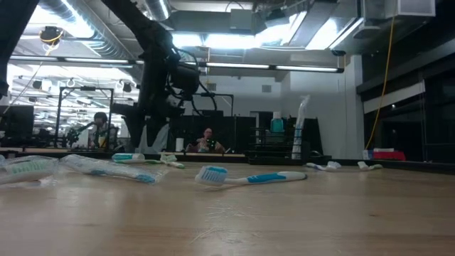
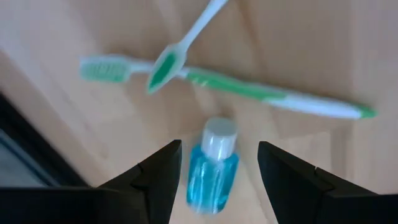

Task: Pick & Place toothbrushing station
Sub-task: Put the blue mouthwash into the black organizer

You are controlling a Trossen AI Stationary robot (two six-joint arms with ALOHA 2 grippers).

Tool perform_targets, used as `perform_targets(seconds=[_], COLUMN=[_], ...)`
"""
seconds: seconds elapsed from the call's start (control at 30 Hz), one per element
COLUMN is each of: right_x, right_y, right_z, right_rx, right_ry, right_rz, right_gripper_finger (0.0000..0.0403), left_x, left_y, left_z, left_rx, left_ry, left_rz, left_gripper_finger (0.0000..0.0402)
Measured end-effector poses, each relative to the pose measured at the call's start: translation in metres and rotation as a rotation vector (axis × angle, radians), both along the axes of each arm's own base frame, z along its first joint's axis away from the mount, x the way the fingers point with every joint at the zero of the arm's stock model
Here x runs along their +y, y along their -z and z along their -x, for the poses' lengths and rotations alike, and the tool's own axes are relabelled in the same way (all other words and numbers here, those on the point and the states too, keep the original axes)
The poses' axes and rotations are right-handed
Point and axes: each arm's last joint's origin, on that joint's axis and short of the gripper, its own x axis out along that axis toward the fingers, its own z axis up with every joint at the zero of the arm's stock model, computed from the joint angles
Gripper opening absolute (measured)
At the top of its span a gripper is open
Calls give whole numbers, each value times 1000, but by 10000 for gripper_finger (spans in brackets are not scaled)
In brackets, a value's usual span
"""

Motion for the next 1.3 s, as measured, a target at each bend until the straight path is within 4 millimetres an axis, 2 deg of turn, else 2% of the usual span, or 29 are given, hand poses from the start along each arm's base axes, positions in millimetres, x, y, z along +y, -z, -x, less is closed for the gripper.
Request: perform_targets(seconds=[0.37,0.63,0.97,1.3], right_x=[1,4,5,6], right_y=[0,-1,-3,-3], right_z=[3,11,12,13], right_rx=[-6,-39,-50,-53], right_ry=[6,36,45,37], right_rz=[-24,-24,-31,-44], right_gripper_finger=[153,153,153,153], left_x=[9,17,17,19], left_y=[19,19,20,37], left_z=[-1,5,5,1], left_rx=[33,40,26,69], left_ry=[-31,-60,-61,-58], left_rz=[12,9,19,28], left_gripper_finger=[208,208,208,207])
